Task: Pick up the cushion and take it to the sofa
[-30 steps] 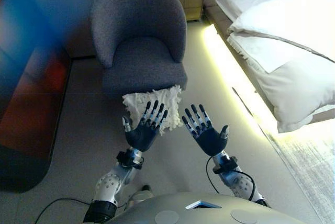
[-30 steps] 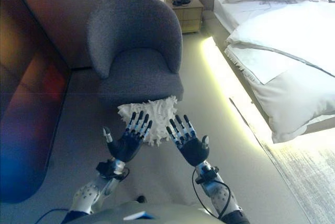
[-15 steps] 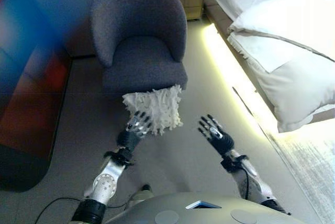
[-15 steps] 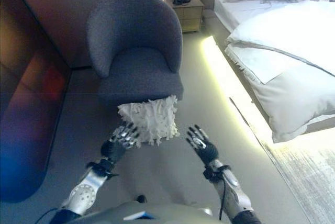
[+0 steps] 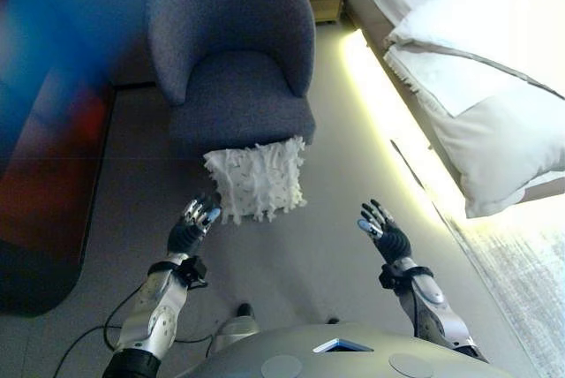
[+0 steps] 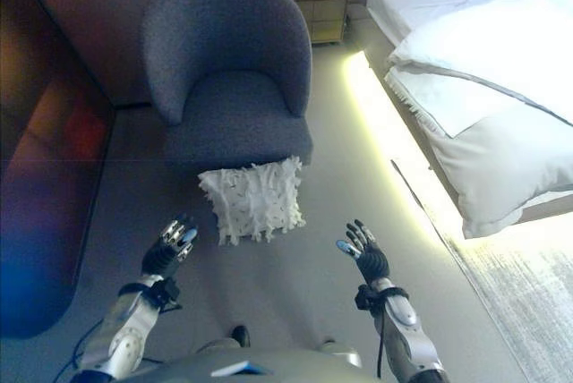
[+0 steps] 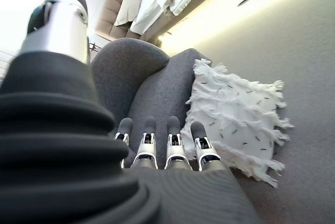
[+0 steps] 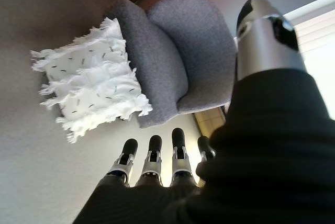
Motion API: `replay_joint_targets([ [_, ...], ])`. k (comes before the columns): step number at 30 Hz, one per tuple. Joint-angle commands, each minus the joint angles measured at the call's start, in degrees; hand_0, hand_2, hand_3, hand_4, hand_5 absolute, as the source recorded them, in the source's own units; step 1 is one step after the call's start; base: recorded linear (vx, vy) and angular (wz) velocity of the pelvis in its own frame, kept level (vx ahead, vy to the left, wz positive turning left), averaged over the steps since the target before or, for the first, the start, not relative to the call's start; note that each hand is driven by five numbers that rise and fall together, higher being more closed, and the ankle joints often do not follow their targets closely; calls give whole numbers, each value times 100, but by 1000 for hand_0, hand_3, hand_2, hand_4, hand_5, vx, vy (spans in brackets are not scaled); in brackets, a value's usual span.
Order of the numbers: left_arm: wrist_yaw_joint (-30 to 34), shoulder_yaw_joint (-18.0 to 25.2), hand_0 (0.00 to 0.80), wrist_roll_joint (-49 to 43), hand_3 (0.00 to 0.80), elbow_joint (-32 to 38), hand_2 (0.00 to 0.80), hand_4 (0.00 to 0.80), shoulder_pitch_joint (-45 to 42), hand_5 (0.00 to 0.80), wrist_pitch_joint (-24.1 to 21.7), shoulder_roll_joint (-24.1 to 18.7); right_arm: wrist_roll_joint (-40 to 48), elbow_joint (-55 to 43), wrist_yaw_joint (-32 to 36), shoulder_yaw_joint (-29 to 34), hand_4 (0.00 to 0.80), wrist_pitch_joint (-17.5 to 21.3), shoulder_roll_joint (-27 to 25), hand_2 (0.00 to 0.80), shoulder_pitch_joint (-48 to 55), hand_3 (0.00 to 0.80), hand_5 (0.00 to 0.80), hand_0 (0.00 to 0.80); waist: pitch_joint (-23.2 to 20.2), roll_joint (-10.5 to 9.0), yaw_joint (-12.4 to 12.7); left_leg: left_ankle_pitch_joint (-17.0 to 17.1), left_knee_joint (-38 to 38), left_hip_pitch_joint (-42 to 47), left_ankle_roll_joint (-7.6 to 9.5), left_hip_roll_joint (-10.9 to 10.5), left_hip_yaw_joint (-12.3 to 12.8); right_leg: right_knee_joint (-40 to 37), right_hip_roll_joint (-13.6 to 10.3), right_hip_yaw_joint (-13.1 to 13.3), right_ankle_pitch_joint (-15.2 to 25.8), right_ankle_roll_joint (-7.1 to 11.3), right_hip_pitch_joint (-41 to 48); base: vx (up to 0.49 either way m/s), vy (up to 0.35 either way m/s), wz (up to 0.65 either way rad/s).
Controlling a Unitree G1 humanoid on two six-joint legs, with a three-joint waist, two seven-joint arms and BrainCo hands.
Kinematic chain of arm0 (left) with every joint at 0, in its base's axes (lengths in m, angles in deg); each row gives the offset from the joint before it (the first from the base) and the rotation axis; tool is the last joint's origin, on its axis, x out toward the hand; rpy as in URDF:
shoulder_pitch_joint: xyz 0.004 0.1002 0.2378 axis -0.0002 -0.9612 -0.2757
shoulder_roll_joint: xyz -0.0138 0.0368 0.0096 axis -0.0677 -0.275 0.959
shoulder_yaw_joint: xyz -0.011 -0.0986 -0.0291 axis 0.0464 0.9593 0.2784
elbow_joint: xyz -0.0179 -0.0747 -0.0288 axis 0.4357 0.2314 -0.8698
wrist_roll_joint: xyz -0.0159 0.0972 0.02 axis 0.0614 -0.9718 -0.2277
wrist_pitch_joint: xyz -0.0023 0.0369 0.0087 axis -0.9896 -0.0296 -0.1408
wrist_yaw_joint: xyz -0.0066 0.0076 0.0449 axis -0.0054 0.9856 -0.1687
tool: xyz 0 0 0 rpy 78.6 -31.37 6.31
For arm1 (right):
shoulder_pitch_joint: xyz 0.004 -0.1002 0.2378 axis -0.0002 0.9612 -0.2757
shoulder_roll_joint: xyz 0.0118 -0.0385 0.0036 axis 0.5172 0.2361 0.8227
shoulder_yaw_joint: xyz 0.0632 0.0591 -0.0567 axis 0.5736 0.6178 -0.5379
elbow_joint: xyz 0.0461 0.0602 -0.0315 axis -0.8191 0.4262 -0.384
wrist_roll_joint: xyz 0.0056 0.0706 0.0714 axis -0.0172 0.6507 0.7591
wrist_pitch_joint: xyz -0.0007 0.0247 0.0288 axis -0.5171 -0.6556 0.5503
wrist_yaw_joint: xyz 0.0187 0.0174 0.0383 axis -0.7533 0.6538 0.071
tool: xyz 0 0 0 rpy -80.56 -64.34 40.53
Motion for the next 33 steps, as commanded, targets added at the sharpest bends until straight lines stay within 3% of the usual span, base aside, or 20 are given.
replay_joint_targets([
  [1, 217, 181, 0, 133, 0, 29, 0, 0, 435, 0, -467, -180, 172, -292, 149, 151, 0, 312, -32, 0, -434, 0, 0, 0, 204, -37, 73, -789, 619, -24, 365, -191, 236, 420, -298, -273, 333, 175, -524, 9, 121, -12],
  [6, 299, 216, 0, -59, 0, -71, 0, 0, 535, 0, -312, -222, 167, -172, -48, 171, 0, 305, 87, 0, -537, 0, 0, 0, 187, -21, 57, -898, 660, 24, 472, -300, 277, 628, -537, -210, 399, 202, -482, 77, 129, -5],
  [11, 388, 183, 0, 18, 0, -72, 0, 0, 591, 0, -390, -318, 133, -194, 99, 151, 0, 351, 184, 0, -376, 0, 0, 0, 246, 26, -75, -986, 703, 21, 692, -414, 331, 1910, -857, 52, 966, 184, -1066, 19, 144, -3],
  [15, 371, 88, 0, 219, 0, 25, 0, 0, 675, 0, -366, -370, 153, -261, 88, 81, 0, 422, 220, 0, -139, 0, 0, 0, 296, 163, -166, -999, 617, 74, 838, -529, 27, 3099, -986, 445, 1364, 166, -1669, 31, 153, 6],
  [18, 360, 41, 0, 290, 0, 150, 0, 0, 556, 0, -366, -401, 65, -305, 19, 40, 0, 405, 240, 0, -8, 0, 0, 0, 333, 217, -185, -1132, 780, 65, 934, -604, -196, 3625, -957, 713, 1466, 164, -1976, 42, 78, 22],
  [20, 368, 62, 0, 331, 0, 197, 0, 0, 479, 0, -316, -419, 71, -314, 9, 22, 0, 401, 215, 0, 22, 0, 0, 0, 355, 239, -175, -1197, 857, 73, 960, -614, -213, 3810, -954, 763, 1491, 178, -2096, 54, 39, 17],
  [24, 296, 85, 0, 391, 0, 219, 0, 0, 352, 0, -243, -424, 137, -231, 96, 28, 0, 382, 204, 0, 47, 0, 0, 0, 342, 135, -207, -1342, 970, 164, 914, -624, -132, 3149, -877, 653, 1606, 291, -2196, 140, -73, 2],
  [28, 124, -26, 0, 450, 0, 310, 0, 0, 351, 0, -277, -446, 378, -170, 97, 84, 0, 386, 117, 0, 61, 0, 0, 0, 335, -127, -365, -1685, 1153, 264, 875, -805, -332, 1154, -595, 609, 1575, 451, -2300, 267, -146, -3],
  [30, 89, -65, 0, 445, 0, 343, 0, 0, 334, 0, -297, -477, 509, -142, 120, 154, 0, 343, 64, 0, 92, 0, 0, 0, 343, -160, -418, -1750, 1137, 373, 848, -818, -413, 515, -457, 489, 1499, 455, -2325, 311, -99, 12],
  [33, 147, -58, 0, 376, 0, 313, 0, 0, 280, 0, -295, -469, 555, -41, 172, 206, 0, 337, 55, 0, 151, 0, 0, 0, 337, -181, -446, -1818, 1070, 627, 834, -821, -491, 224, -324, 319, 1529, 417, -2461, 411, -120, 18],
])
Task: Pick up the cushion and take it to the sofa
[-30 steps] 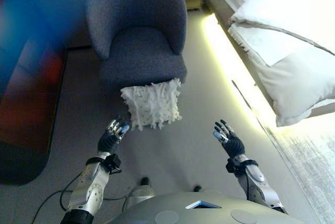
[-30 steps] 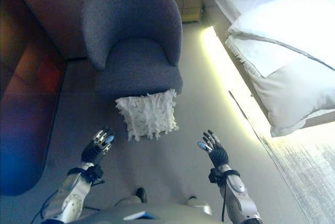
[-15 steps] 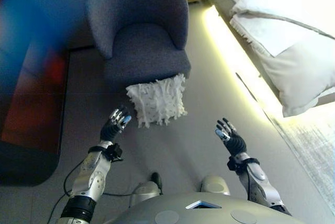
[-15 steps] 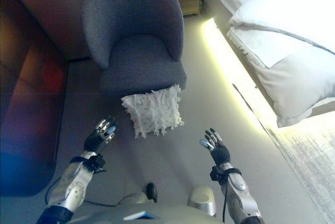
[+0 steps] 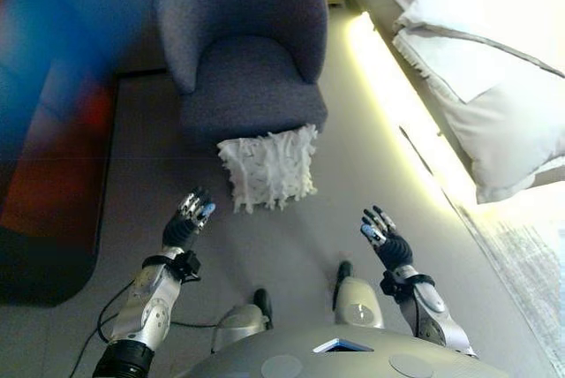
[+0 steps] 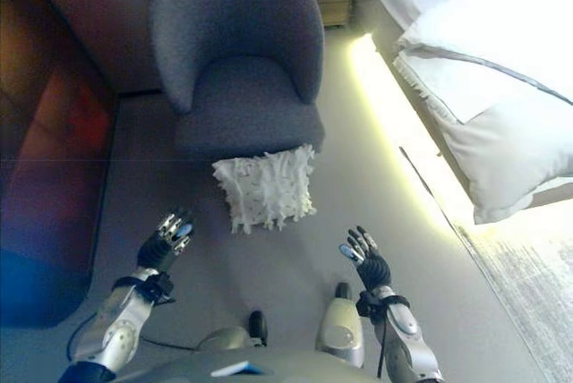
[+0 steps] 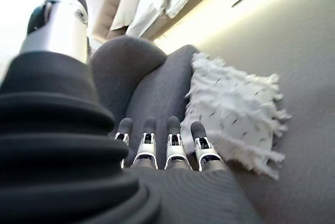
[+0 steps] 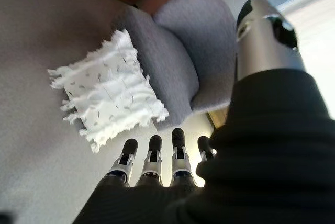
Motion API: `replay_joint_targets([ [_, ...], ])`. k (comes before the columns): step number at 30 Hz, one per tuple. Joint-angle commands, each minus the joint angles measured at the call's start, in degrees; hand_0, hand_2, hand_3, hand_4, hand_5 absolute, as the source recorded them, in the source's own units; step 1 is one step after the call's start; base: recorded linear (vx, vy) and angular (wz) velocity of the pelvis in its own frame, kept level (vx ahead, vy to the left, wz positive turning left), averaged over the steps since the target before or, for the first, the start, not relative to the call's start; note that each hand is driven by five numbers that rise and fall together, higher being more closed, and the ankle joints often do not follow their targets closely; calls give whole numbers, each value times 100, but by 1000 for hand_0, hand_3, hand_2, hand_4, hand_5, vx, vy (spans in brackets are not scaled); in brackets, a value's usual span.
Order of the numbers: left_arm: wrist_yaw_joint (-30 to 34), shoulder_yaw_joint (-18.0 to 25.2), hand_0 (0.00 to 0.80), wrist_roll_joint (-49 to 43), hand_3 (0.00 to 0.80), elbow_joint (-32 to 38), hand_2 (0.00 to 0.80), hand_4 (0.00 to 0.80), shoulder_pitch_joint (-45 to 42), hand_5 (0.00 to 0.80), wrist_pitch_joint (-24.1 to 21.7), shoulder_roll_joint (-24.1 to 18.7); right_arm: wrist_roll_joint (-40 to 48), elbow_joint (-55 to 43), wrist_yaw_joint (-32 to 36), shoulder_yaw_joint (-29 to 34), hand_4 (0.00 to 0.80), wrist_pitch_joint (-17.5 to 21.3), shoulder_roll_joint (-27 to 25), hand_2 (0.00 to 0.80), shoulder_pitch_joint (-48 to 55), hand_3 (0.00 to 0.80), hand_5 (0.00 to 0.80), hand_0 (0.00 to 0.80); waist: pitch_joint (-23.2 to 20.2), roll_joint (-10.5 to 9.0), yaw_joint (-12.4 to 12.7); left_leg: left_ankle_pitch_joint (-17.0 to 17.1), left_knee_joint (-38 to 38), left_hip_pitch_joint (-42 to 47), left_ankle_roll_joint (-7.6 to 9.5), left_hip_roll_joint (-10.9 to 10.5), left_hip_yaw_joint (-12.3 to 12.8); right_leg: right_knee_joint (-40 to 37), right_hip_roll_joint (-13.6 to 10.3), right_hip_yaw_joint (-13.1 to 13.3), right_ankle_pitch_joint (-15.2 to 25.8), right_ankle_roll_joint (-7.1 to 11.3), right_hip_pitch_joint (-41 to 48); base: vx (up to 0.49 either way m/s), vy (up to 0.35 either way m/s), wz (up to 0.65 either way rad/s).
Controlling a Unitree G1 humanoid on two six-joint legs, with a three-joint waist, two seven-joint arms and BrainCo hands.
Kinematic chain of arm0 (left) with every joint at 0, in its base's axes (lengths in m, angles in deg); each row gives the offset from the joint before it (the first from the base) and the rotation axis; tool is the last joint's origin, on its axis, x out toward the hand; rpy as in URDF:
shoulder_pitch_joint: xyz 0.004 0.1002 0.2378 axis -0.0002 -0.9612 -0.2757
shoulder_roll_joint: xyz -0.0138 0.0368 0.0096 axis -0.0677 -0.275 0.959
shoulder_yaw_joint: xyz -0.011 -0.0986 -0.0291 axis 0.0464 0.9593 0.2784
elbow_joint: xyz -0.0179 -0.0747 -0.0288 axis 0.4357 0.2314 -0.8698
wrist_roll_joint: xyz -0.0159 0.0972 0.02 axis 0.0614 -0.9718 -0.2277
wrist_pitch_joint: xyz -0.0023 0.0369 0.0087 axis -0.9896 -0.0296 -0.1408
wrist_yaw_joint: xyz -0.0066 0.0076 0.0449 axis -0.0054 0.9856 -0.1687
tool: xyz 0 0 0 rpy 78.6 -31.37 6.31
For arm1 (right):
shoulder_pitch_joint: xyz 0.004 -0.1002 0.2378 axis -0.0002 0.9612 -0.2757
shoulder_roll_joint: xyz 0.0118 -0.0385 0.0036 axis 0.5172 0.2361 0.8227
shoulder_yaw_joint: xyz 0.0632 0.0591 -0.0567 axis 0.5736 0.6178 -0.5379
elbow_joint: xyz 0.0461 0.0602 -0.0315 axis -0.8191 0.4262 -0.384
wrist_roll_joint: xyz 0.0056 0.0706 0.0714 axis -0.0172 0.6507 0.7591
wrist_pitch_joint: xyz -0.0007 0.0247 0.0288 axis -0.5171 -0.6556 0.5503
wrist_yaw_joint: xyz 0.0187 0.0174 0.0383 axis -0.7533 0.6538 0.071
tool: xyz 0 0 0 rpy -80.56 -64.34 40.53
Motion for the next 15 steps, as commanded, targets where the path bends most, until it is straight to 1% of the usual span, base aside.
replay_joint_targets([
  [1, 104, 141, 0, 45, 0, 562, 0, 0, -44, 0, -248, -206, 185, -120, 100, 97, 0, 300, -97, 0, -16, 0, 0, 0, -39, -36, -121, -1506, 811, 673, 269, -300, -253, -415, 259, -120, 1177, -208, -356, 501, -150, 29],
  [3, 185, 152, 0, -77, 0, 537, 0, 0, -88, 0, -181, -158, 89, -29, 89, 109, 0, 308, -64, 0, -23, 0, 0, 0, -84, -90, -127, -1711, 899, 812, 291, -304, -269, -329, 170, -202, 1229, -211, -337, 519, -158, 36],
  [4, 197, 147, 0, -134, 0, 507, 0, 0, -135, 0, -187, -112, 17, -14, 113, 113, 0, 263, -69, 0, -26, 0, 0, 0, -133, -101, -141, -1768, 969, 898, 280, -279, -227, -356, 158, -276, 1190, -224, -264, 549, -182, 19],
  [6, 161, 138, 0, -144, 0, 483, 0, 0, -187, 0, -181, -41, -45, -39, 138, 62, 0, 155, -113, 0, -48, 0, 0, 0, -238, -65, -202, -1621, 1133, 1040, 157, -113, -75, -209, 214, -278, 1077, -291, -174, 541, -210, 13],
  [7, 129, 173, 0, -87, 0, 478, 0, 0, -239, 0, -148, -7, -124, -82, 141, 30, 0, 51, -128, 0, -47, 0, 0, 0, -314, -9, -243, -1377, 1233, 1164, 32, 60, 50, -33, 298, -290, 955, -371, -127, 511, -246, 14],
  [8, 109, 212, 0, -36, 0, 454, 0, 0, -276, 0, -148, 25, -245, -168, 132, -13, 0, -22, -154, 0, -24, 0, 0, 0, -369, 70, -286, -984, 1380, 1248, -134, 267, 135, 115, 423, -266, 846, -445, -69, 469, -271, 6],
  [9, 103, 252, 0, 26, 0, 435, 0, 0, -276, 0, -171, 54, -314, -255, 201, -57, 0, -61, -214, 0, -24, 0, 0, 0, -419, 113, -327, -543, 1584, 1249, -290, 428, 178, 186, 548, -205, 751, -510, -12, 407, -292, 2],
  [10, 68, 279, 0, 124, 0, 471, 0, 0, -234, 0, -208, 73, -345, -382, 335, -127, 0, -112, -320, 0, -36, 0, 0, 0, -469, 120, -365, -111, 1996, 1128, -438, 585, 218, 182, 707, -89, 594, -613, 132, 380, -306, 11],
  [11, 10, 277, 0, 191, 0, 520, 0, 0, -166, 0, -248, 73, -343, -436, 467, -160, 0, -120, -394, 0, -68, 0, 0, 0, -503, 74, -370, 175, 2457, 939, -533, 637, 252, 101, 788, -2, 507, -713, 291, 378, -305, 9],
  [12, -46, 270, 0, 219, 0, 544, 0, 0, -107, 0, -321, 80, -379, -426, 580, -159, 0, -101, -452, 0, -92, 0, 0, 0, -497, 68, -363, 389, 2930, 750, -625, 731, 256, 59, 869, 12, 403, -805, 461, 327, -250, 3],
  [13, -98, 264, 0, 259, 0, 557, 0, 0, -58, 0, -368, 85, -443, -401, 614, -152, 0, -81, -494, 0, -113, 0, 0, 0, -493, 48, -352, 505, 3226, 591, -666, 787, 273, 38, 902, 28, 333, -867, 564, 326, -246, -23],
  [14, -194, 241, 0, 330, 0, 573, 0, 0, 59, 0, -381, 107, -528, -331, 576, -122, 0, -35, -575, 0, -161, 0, 0, 0, -470, -16, -327, 601, 3824, 151, -698, 925, 321, 15, 927, 50, 218, -996, 758, 269, -205, -27],
  [15, -225, 221, 0, 351, 0, 577, 0, 0, 125, 0, -360, 126, -540, -294, 540, -108, 0, 0, -606, 0, -192, 0, 0, 0, -447, -72, -304, 545, 4090, -140, -672, 996, 337, -9, 908, 66, 179, -1050, 866, 291, -209, -22],
])
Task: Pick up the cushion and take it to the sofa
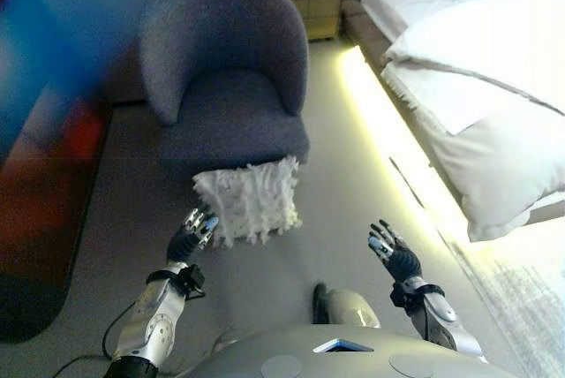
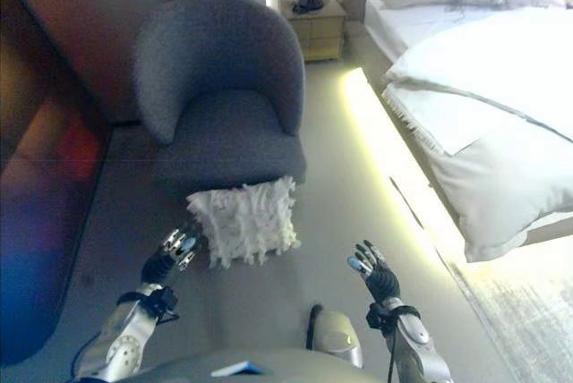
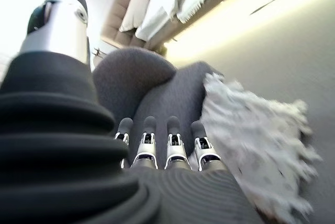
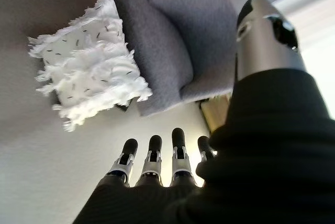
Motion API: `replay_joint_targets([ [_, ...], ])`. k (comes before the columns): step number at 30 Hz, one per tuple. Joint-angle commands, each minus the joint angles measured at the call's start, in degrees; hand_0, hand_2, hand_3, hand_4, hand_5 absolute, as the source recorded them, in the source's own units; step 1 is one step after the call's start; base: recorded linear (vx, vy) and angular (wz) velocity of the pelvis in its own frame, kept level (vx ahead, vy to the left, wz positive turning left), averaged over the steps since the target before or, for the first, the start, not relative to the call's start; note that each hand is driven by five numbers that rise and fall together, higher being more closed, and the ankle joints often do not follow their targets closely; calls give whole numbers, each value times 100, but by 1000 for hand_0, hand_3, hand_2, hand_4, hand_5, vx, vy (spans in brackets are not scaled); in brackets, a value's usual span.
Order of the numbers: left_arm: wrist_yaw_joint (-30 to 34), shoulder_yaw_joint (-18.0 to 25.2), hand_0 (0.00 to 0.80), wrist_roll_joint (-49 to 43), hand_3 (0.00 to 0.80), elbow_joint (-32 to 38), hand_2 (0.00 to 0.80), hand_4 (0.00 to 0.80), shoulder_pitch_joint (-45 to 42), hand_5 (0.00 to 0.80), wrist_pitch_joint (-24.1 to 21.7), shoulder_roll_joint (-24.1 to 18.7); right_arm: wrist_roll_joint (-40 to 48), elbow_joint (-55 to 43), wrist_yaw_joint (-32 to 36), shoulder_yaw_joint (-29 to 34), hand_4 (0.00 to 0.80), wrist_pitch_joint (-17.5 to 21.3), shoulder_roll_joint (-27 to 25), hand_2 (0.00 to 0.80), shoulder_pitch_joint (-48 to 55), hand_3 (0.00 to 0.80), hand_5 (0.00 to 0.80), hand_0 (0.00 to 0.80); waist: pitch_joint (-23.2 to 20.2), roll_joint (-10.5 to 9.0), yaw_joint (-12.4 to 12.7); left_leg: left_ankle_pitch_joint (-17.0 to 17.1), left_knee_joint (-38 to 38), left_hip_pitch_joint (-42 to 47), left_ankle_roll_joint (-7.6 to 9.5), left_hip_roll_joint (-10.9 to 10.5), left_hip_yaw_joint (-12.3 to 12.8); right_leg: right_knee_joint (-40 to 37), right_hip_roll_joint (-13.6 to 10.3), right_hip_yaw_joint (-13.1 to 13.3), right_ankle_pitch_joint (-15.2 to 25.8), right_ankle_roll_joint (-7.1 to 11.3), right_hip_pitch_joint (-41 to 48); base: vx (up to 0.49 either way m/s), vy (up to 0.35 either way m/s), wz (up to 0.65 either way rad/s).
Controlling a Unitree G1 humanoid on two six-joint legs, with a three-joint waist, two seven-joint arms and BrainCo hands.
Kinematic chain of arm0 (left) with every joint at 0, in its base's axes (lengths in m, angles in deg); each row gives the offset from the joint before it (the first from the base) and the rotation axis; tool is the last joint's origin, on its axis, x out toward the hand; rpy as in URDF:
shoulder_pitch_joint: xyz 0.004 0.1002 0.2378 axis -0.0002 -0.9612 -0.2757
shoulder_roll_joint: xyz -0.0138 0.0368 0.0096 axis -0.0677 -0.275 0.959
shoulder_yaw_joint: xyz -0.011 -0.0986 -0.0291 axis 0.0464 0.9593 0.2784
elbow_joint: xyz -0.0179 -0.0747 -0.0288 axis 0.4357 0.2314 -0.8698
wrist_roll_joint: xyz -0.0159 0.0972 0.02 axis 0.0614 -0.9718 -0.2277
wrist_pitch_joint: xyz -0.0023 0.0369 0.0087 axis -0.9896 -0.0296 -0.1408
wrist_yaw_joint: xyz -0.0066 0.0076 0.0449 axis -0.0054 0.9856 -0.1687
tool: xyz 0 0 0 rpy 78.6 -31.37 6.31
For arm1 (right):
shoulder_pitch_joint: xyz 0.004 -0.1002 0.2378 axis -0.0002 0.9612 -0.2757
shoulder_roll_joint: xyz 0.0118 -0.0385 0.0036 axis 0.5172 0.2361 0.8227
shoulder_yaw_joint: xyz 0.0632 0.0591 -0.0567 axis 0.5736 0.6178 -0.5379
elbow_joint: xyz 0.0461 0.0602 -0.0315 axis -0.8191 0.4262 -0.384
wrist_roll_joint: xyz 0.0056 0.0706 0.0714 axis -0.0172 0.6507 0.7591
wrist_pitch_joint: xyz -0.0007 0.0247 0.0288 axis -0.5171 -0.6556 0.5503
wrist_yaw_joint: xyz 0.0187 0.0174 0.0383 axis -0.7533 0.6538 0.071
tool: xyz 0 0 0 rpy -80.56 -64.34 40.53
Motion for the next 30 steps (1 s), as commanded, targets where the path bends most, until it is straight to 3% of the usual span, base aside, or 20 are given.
replay_joint_targets([
  [1, -169, 87, 0, 314, 0, 420, 0, 0, 533, 0, -417, 56, -67, -314, 129, 48, 0, 397, -208, 0, -258, 0, 0, 0, 246, -304, -30, 1263, 2240, -780, 485, -129, 239, -1465, -329, 375, 766, 330, 845, 215, -121, -1],
  [3, -98, 37, 0, 290, 0, 302, 0, 0, 629, 0, -511, 67, 92, -266, 177, 28, 0, 470, -203, 0, -321, 0, 0, 0, 324, -345, 11, 1221, 1865, -1006, 549, -62, 265, -1450, -282, 452, 643, 299, 988, 247, -39, 1],
  [4, -72, 16, 0, 299, 0, 236, 0, 0, 657, 0, -526, 58, 79, -259, 134, 35, 0, 424, -177, 0, -340, 0, 0, 0, 366, -275, 15, 1187, 1495, -956, 455, 16, 268, -1399, -193, 459, 452, 322, 1132, 353, 44, 0],
  [6, -12, 37, 0, 336, 0, 129, 0, 0, 690, 0, -477, 89, -9, -253, 34, 54, 0, 331, -117, 0, -339, 0, 0, 0, 388, -239, -1, 1290, 641, -879, 445, 12, 439, -1303, -151, 454, 306, 348, 1200, 282, 76, -2],
  [7, 6, 57, 0, 345, 0, 95, 0, 0, 694, 0, -452, 102, 18, -256, 19, 52, 0, 314, -95, 0, -311, 0, 0, 0, 386, -219, 12, 1519, 2, -897, 470, -7, 543, -1253, -132, 439, 318, 338, 1156, 233, 118, 12],
  [9, 66, 79, 0, 254, 0, 53, 0, 0, 635, 0, -429, 141, 32, -295, 25, 64, 0, 351, -10, 0, -140, 0, 0, 0, 407, -134, 95, 1743, -1354, -895, 347, -98, 303, -1234, -86, 478, 186, 440, 1330, 274, 131, 20],
  [10, 66, 79, 0, 253, 0, 53, 0, 0, 634, 0, -429, 140, 32, -295, 25, 64, 0, 351, -10, 0, -139, 0, 0, 0, 411, -136, 95, 1748, -1364, -886, 347, -102, 303, -1235, -89, 477, 185, 441, 1336, 296, 111, 15],
  [11, 138, 86, 0, 208, 0, 61, 0, 0, 538, 0, -460, 162, 61, -321, 20, 46, 0, 386, 11, 0, -76, 0, 0, 0, 412, -77, 205, 2015, -1993, -964, 226, -57, -23, -1258, -35, 598, 99, 474, 1469, 314, 94, 14],
  [12, 215, 121, 0, 162, 0, 81, 0, 0, 460, 0, -560, 182, 144, -308, 48, 57, 0, 374, -5, 0, -92, 0, 0, 0, 417, -76, 287, 2046, -2200, -1017, 199, -40, -253, -1273, -55, 700, 31, 505, 1579, 356, 106, 10],
  [15, 252, 244, 0, -45, 0, 209, 0, 0, 337, 0, -1051, 190, 236, -258, 248, 139, 0, 265, 37, 0, -82, 0, 0, 0, 363, -49, 392, 1837, -2494, -1161, 178, -62, -401, -1261, -152, 791, -177, 585, 1884, 345, 114, -32],
  [17, 517, 347, 0, -137, 0, 340, 0, 0, 308, 0, -1198, 94, 173, -300, 257, 255, 0, 230, 58, 0, 24, 0, 0, 0, 324, -8, 403, 1805, -2494, -1225, 179, -94, -148, -1251, -205, 713, -315, 616, 2057, 283, 128, -56],
  [20, 708, 202, 0, -366, 0, 713, 0, 0, 261, 0, -1286, -151, 357, -324, 10, 82, 0, 274, 98, 0, -183, 0, 0, 0, 386, 91, 541, 1659, -2360, -1173, 317, -274, -363, -770, -369, 602, -557, 687, 1927, 231, 137, -47],
  [22, 595, 121, 0, -477, 0, 610, 0, 0, 252, 0, -1282, -222, 444, -184, -140, 126, 0, 214, 199, 0, -292, 0, 0, 0, 435, 74, 552, 1439, -1881, -1278, 426, -399, -349, -580, -487, 596, -510, 750, 1930, 218, 111, -59],
  [25, 487, 216, 0, -121, 0, 499, 0, 0, 339, 0, -1225, -238, 459, -185, 16, 4, 0, 269, 362, 0, -339, 0, 0, 0, 359, -20, 594, 1231, -1899, -1054, 704, -650, -267, -335, -752, 463, -51, 974, 1840, 229, 119, -19],
  [30, 337, 176, 0, -131, 0, 358, 0, 0, 670, 0, -1111, -218, 544, 119, -193, 38, 0, 231, 619, 0, -687, 0, 0, 0, 170, -20, 632, 1024, -2003, -788, 1002, -998, -105, 270, -1074, 308, 677, 1001, 1678, 234, 213, -10],
])
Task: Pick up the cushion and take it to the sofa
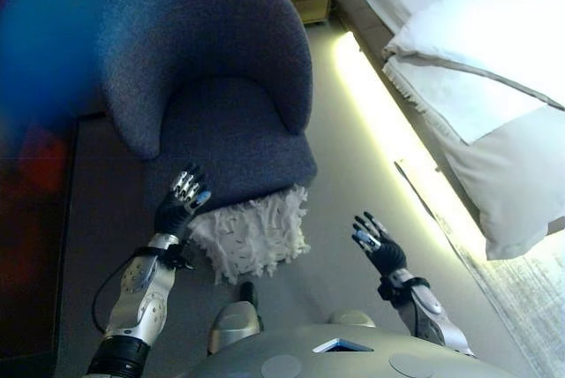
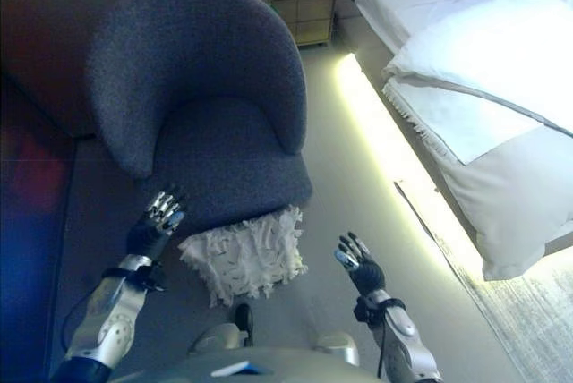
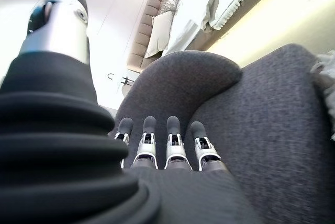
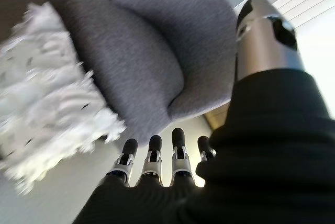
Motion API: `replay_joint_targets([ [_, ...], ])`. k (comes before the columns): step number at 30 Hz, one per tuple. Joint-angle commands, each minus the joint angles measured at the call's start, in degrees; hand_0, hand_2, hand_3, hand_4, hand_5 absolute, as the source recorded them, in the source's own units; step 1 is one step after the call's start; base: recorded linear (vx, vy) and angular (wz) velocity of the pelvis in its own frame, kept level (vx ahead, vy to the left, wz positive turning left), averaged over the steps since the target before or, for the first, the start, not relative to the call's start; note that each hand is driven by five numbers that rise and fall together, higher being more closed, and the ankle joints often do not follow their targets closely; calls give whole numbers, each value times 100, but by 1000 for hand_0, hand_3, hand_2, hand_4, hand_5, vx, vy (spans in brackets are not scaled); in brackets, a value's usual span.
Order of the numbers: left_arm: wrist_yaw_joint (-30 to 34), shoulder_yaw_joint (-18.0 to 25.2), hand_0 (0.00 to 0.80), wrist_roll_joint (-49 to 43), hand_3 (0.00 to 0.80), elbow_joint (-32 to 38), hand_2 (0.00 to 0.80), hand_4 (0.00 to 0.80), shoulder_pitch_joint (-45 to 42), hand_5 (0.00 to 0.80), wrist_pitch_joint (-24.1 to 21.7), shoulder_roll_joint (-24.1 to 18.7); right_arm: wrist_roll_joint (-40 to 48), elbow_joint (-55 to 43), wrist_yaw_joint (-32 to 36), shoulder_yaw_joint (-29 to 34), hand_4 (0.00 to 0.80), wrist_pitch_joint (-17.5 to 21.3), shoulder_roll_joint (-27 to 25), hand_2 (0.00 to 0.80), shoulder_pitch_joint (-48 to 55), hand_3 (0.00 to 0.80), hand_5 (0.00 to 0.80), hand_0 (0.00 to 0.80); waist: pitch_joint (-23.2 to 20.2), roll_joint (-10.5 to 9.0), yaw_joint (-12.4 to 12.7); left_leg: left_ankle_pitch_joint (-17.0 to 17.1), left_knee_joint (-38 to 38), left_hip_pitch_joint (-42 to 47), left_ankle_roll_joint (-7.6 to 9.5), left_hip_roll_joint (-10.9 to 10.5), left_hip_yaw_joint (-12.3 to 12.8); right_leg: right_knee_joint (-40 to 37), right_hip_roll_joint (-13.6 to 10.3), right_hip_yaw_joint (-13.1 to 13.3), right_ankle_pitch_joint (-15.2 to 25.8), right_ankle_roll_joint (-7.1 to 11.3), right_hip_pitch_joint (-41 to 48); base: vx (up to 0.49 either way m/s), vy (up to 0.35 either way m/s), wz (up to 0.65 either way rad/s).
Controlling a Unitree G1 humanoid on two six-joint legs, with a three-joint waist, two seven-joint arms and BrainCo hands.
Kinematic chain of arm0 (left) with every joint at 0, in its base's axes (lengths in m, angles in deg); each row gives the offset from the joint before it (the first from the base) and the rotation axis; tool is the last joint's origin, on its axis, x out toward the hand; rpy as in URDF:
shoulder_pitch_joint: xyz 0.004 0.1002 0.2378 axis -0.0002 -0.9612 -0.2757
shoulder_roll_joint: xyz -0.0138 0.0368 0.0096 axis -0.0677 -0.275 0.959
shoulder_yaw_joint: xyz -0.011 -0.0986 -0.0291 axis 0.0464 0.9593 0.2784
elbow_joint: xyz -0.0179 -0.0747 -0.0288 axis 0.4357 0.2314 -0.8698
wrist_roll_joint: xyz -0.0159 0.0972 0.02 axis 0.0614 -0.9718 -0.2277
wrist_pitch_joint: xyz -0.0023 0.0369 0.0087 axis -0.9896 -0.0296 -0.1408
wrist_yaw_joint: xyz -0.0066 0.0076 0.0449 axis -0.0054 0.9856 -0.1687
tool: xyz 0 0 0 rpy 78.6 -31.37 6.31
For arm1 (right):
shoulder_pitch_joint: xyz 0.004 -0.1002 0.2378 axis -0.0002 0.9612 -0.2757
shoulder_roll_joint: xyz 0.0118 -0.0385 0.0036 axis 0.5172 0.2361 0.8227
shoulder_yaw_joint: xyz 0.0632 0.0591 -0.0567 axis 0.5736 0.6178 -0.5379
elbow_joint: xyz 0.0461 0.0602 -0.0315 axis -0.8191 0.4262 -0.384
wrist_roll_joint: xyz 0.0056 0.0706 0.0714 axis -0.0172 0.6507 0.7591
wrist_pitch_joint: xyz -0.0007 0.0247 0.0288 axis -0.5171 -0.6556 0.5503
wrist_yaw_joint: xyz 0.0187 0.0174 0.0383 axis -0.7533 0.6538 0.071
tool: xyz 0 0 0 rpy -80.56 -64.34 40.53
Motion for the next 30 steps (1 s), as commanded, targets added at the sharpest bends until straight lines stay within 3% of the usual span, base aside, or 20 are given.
replay_joint_targets([
  [1, -150, 24, 0, 67, 0, 248, 0, 0, 116, 0, -210, -26, 87, -108, -157, 77, 0, 210, 132, 0, -163, 0, 0, 0, -328, 18, 72, -366, 170, -394, 291, 11, -113, 965, -88, -189, 1440, -45, -186, 198, 272, 4],
  [3, -143, 26, 0, -19, 0, 279, 0, 0, 126, 0, -236, -47, -36, -235, -241, 53, 0, 283, 176, 0, -59, 0, 0, 0, -332, 68, 64, -508, 194, -284, 458, -136, -83, 1990, -290, -173, 1696, -77, -524, 187, 311, 8],
  [5, -207, 46, 0, -70, 0, 258, 0, 0, 122, 0, -198, -44, -88, -309, -328, 25, 0, 355, 177, 0, 72, 0, 0, 0, -292, 98, 14, -671, 203, -71, 519, -290, -200, 2864, -416, -14, 1762, -80, -983, 235, 294, 12],
  [8, -176, 207, 0, -1, 0, 140, 0, 0, 102, 0, -119, -68, -82, -338, -297, 66, 0, 370, 144, 0, 288, 0, 0, 0, -250, 138, -91, -776, 177, 131, 561, -348, -209, 3295, -347, 84, 1797, -139, -1451, 210, 190, 14],
  [11, -185, 340, 0, 1, 0, 166, 0, 0, 6, 0, -84, -92, -8, -310, -189, 209, 0, 305, 152, 0, 375, 0, 0, 0, -262, 141, -121, -719, 118, 155, 526, -249, -100, 2289, -263, -80, 1951, -146, -1470, 126, -22, 8],
  [13, -247, 359, 0, 33, 0, 163, 0, 0, -43, 0, -102, -143, 34, -271, -123, 284, 0, 285, 165, 0, 372, 0, 0, 0, -243, 64, -152, -762, 140, 183, 453, -216, -3, 1122, -233, -168, 2072, -25, -1416, 165, -135, 4],
  [18, -247, 326, 0, 36, 0, 136, 0, 0, -36, 0, -132, -218, 184, -223, -89, 287, 0, 246, 93, 0, 253, 0, 0, 0, -188, -184, -210, -1010, 229, 347, 303, -143, 282, -385, -326, -354, 2487, 301, -1430, 152, -81, -5],
  [26, -177, 312, 0, -44, 0, 73, 0, 0, -30, 0, 89, -117, 229, -125, -192, 342, 0, 148, 88, 0, 236, 0, 0, 0, -234, -329, -256, -1205, 230, 587, 279, -197, 21, -1198, -214, -210, 2701, 351, -1473, 199, -64, 17],
  [30, -217, 290, 0, -79, 0, -45, 0, 0, -36, 0, 228, -45, 132, -115, -203, 363, 0, 53, 96, 0, 355, 0, 0, 0, -227, -337, -364, -1361, 322, 728, 301, -220, 81, -1370, -103, -292, 2641, 343, -1577, 235, -72, 2],
])
